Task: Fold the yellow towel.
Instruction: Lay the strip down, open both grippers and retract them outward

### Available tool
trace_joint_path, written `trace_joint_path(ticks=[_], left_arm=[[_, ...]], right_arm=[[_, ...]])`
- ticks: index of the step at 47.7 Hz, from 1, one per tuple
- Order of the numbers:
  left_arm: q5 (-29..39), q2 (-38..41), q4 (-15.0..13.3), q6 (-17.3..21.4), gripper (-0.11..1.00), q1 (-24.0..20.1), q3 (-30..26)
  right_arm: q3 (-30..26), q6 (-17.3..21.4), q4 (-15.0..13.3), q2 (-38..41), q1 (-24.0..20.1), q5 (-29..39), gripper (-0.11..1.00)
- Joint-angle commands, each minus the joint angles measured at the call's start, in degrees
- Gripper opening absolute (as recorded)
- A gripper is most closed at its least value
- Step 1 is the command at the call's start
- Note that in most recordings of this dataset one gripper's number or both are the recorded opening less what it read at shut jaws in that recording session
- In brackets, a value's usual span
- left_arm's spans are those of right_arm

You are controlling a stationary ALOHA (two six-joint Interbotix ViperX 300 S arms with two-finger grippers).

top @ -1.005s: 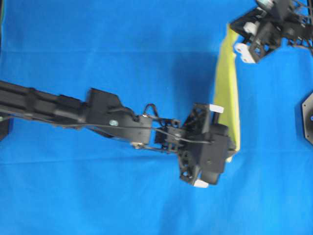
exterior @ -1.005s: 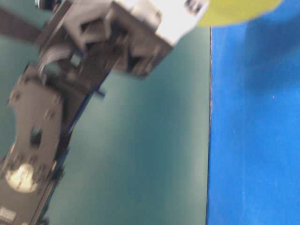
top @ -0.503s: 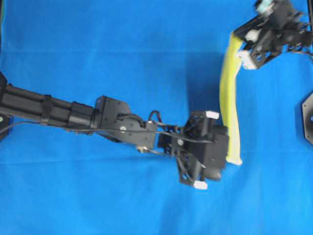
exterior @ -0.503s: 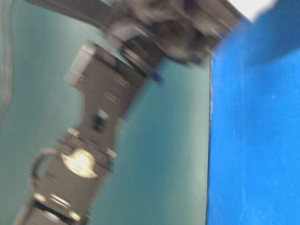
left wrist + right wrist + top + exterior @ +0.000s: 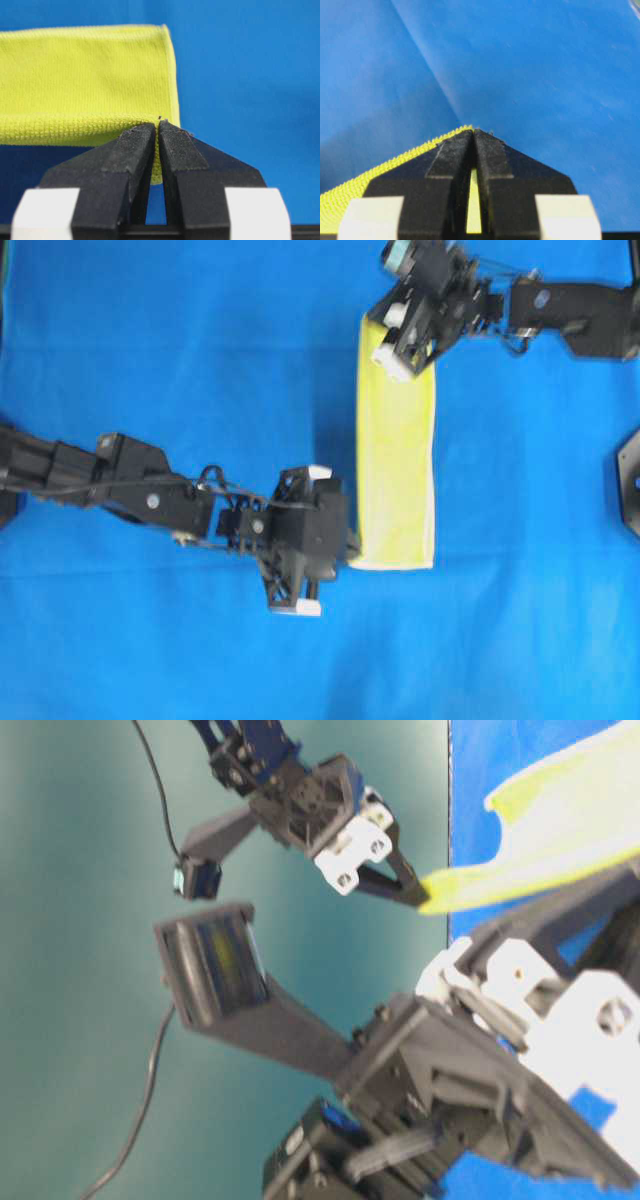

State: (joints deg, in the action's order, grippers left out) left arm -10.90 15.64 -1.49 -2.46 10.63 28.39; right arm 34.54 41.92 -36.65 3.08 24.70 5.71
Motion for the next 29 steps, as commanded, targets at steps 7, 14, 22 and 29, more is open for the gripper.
trace_joint_path(ticks=[7,14,22,29], left_arm=[[-0.6,-2.2,0.0,0.4,0.03,1.4,-0.5],[-0.7,-2.2,0.0,0.6,0.03,1.1,-0.6],[-0.4,-2.3,0.0,0.7,0.04,0.5,-0.4],[0.4,-2.7,0.1,1.8,0.37,0.5,0.0]], right_arm=[[-1.9,-0.3,-0.3,-0.2,-0.1,-0.5,0.02],[-1.6,-0.4,-0.4,-0.2,-0.2,-0.4,0.02],[-1.6,-0.4,-0.4,-0.2,-0.1,-0.2,0.02],[-1.5,-0.2,-0.4,-0.2,-0.2,-0.2,0.21]])
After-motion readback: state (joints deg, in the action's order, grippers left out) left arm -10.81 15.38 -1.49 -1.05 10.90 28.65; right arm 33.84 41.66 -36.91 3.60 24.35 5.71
